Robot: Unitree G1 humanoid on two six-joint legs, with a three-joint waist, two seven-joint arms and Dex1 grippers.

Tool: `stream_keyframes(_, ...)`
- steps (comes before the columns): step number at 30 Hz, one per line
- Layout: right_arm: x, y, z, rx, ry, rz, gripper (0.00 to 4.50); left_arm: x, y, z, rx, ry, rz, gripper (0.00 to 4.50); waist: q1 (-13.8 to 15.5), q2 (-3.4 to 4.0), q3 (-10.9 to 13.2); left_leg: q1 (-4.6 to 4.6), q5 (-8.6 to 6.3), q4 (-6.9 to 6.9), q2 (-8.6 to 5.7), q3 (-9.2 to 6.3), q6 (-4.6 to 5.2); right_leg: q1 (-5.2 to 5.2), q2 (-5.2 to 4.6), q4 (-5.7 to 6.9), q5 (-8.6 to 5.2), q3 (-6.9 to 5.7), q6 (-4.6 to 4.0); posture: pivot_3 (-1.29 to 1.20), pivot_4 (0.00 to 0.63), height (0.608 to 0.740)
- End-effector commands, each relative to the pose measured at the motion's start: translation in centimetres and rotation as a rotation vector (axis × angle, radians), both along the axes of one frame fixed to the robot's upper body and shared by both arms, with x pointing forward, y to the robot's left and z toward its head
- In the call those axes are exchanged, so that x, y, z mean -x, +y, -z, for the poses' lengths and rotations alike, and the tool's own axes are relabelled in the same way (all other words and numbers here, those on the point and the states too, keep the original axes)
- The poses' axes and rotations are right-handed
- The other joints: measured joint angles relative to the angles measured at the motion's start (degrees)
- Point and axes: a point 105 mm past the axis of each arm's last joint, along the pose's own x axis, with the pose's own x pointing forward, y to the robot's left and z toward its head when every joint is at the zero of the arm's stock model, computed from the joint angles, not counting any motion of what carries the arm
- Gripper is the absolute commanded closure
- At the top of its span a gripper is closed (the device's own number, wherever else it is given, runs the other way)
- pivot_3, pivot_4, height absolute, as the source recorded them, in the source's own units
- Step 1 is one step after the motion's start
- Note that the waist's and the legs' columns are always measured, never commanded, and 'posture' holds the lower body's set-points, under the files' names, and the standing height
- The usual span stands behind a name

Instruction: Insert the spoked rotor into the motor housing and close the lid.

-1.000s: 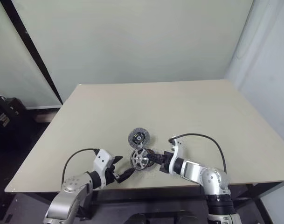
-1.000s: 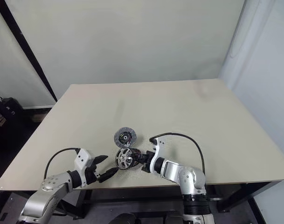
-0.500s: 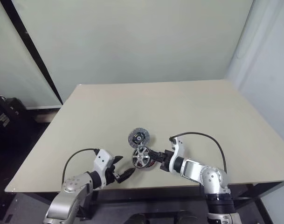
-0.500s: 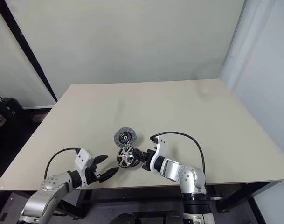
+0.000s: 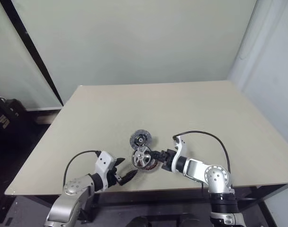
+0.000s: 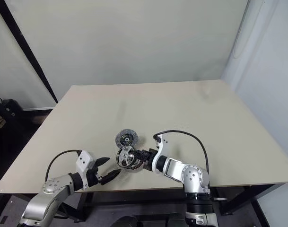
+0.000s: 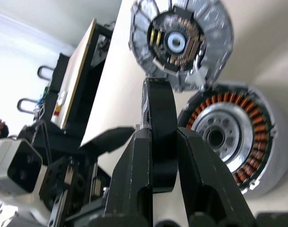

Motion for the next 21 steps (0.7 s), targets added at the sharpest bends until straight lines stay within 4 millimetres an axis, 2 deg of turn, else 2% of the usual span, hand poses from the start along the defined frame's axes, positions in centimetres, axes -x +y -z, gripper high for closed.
stream_keyframes(1, -0.2, 1.6, -1.5, -0.058, -0.043, -0.002, 4.09, -0.4, 0.2, -0.9, -0.001, -0.042, 0.001, 0.00, 0.0, 0.00, 0.0, 0.00, 0.00, 0.00, 0.00, 0.00, 0.00, 0.00, 0.00, 0.00, 0.00, 0.00, 0.00, 0.00, 0.000, 0.740)
stream_keyframes(21, -0.1, 0.5, 0.6, 0.005, -0.001, 0.033, 4.09, -0.3, 0.1, -1.0, 0.002, -0.045, 0.004, 0.00, 0.0, 0.00, 0.0, 0.00, 0.00, 0.00, 0.00, -0.01, 0.00, 0.00, 0.00, 0.00, 0.00, 0.01, 0.00, 0.00, 0.000, 0.740)
